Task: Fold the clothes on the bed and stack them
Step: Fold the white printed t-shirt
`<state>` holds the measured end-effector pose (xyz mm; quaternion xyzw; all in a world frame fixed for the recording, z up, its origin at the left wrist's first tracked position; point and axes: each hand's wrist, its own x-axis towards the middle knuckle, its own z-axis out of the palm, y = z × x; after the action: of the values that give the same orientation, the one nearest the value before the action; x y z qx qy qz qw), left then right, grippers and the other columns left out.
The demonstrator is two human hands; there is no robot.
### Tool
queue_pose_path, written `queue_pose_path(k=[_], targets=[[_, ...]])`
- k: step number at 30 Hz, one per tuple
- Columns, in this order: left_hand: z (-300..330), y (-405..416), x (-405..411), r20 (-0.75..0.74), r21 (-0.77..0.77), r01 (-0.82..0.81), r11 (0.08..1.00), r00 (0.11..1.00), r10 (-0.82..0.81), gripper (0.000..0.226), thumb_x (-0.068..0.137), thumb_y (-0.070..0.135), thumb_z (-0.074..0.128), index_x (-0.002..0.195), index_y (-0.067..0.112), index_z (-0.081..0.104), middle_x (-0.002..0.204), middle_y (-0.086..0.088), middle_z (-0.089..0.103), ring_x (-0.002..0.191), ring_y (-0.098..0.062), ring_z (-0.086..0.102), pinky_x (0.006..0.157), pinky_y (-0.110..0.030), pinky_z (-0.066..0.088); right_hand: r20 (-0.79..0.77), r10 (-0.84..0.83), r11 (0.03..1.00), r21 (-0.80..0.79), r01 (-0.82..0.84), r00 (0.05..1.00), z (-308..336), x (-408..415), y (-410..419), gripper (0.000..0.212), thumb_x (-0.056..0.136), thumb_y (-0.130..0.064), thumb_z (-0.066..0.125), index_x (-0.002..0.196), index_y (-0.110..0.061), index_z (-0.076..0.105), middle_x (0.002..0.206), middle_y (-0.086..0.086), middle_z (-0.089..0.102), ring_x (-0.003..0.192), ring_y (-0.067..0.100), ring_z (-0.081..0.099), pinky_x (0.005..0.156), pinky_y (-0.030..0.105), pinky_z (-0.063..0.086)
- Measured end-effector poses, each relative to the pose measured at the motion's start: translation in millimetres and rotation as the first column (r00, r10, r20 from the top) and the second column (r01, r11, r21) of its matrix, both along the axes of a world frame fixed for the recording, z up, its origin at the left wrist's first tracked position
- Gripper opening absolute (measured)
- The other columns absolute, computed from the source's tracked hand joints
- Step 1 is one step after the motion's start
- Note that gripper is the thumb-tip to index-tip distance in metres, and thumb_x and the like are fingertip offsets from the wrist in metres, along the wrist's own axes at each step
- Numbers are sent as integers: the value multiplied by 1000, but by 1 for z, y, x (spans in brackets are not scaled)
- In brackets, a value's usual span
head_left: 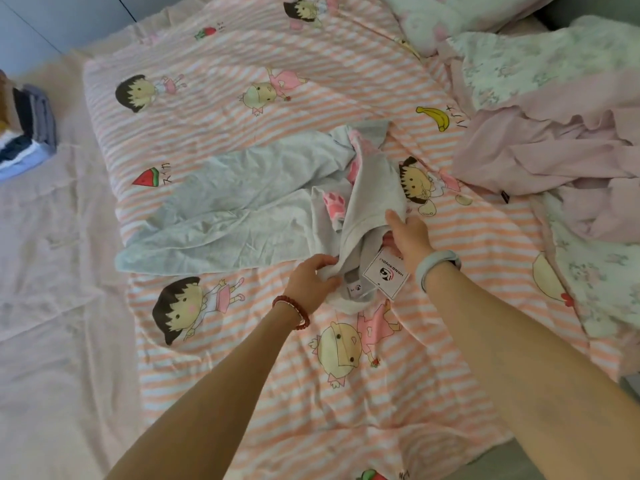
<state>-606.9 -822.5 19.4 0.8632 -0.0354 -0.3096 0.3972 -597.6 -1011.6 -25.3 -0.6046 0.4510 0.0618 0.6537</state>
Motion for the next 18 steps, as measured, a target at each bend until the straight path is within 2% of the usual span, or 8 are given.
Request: queue_pose_path(k=[1,3,6,8,10,13,15,18], targets=[[7,7,2,-6,-3,6,1000,1000,-6,30,85,16,66,114,12,60,105,0,60,90,-15,55,77,-21,45,13,-24,999,-31,25,1000,2,1,4,35,90,-21,50,121,-5,51,93,10,63,75,22,60,55,24,48],[24,21,8,42,-3,9,1000,999,-9,23,84,23,67,105,14,63,93,4,60,78,-10,53,66,-15,42,79,-57,991,-118,66,995,15,1,13,25,89,-9,44,112,-5,54,90,8,60,79,24,59,67,30,50],[60,33,14,97,23,159,987,982,-161,17,85,28,65,100,18,65,88,7,60,67,-1,50,60,-10,39,225,-5,956,-283,70,974,61,2,16,9,93,-9,41,93,-7,50,76,2,49,75,22,49,69,31,39],[88,33,14,92,91,351,932,929,-359,23,88,32,61,105,18,66,93,8,61,66,3,49,65,-11,38,306,132,905,-426,12,943,101,6,11,14,95,-11,41,84,-7,47,70,1,43,66,19,43,64,27,34],[121,32,19,154,143,415,898,887,-435,24,90,32,58,107,18,67,99,8,62,72,2,50,73,-15,39,338,327,815,-574,-82,882,147,11,8,17,96,-7,40,83,-7,51,75,3,47,66,15,40,61,24,29],[176,34,40,352,52,235,971,905,-238,26,91,29,57,113,17,64,111,3,59,86,-8,56,79,-16,41,355,540,708,-682,-183,764,217,12,7,15,96,-2,40,96,-9,52,79,-5,50,67,9,44,64,24,27],[215,35,55,427,-90,144,986,900,-92,30,91,26,58,119,17,59,118,3,55,98,-12,57,83,-17,41,365,624,667,-710,-227,691,263,9,12,16,95,0,41,95,-8,55,79,-7,52,70,7,48,66,24,35],[274,34,67,524,-221,214,951,849,-70,41,90,23,58,130,20,49,128,6,47,116,-12,49,93,-25,42,405,681,643,-729,-234,611,337,5,22,18,93,1,46,92,-13,56,85,-3,57,79,12,53,78,31,42]])
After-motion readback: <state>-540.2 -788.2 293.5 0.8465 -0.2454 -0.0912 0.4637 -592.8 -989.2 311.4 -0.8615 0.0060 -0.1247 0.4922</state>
